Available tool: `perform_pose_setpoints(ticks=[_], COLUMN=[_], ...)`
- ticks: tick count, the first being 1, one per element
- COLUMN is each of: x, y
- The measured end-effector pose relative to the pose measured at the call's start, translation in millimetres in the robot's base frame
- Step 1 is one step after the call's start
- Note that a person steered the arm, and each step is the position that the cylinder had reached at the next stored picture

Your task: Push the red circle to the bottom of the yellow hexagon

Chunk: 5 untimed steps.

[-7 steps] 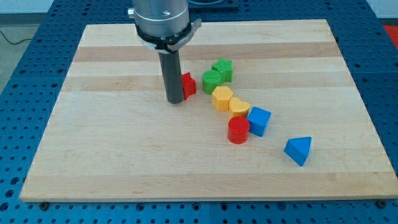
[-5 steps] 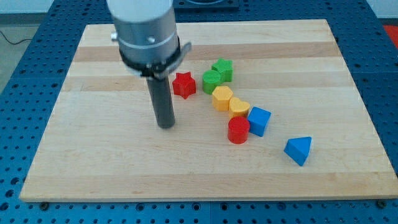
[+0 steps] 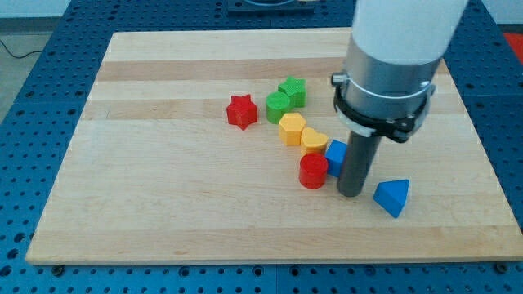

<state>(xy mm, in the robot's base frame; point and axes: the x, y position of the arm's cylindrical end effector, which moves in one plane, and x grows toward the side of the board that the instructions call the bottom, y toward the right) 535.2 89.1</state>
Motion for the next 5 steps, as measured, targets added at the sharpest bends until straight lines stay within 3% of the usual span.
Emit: perform_pose_setpoints(ticks=[2,5], x=[0,9], y=[-103,-53])
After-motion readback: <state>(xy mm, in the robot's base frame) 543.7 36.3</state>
